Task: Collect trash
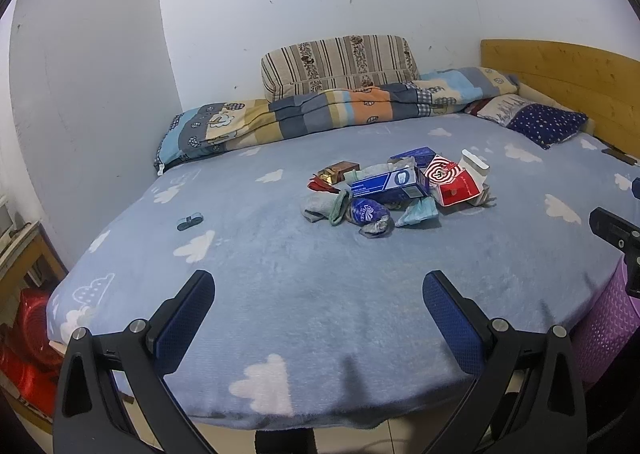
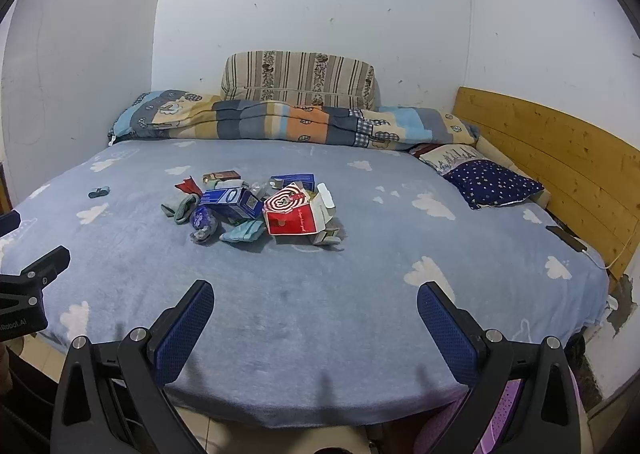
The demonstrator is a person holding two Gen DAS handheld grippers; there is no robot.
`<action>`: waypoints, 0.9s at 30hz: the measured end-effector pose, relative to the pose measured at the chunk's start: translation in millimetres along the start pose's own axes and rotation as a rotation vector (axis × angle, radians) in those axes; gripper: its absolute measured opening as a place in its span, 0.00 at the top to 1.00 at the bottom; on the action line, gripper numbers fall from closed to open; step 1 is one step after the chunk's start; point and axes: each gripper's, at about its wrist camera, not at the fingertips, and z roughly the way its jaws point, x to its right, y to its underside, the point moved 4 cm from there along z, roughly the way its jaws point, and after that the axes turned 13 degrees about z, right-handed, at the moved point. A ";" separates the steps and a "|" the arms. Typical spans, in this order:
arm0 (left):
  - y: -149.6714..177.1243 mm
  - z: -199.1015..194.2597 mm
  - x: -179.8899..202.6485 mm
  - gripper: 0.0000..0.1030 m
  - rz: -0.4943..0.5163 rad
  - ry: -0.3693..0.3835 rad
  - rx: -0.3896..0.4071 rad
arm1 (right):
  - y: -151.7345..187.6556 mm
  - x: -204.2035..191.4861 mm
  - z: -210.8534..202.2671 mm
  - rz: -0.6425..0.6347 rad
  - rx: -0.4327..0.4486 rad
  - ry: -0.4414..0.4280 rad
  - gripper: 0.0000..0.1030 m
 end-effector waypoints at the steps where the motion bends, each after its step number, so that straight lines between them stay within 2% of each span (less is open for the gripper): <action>1: -0.3 -0.3 -0.2 0.00 -0.001 0.000 0.000 | 0.2 0.3 -0.1 0.000 0.000 0.000 0.01; 27: 0.8 2.1 2.4 0.00 0.001 0.005 -0.006 | 1.1 2.0 -0.4 -0.003 -0.007 0.000 0.01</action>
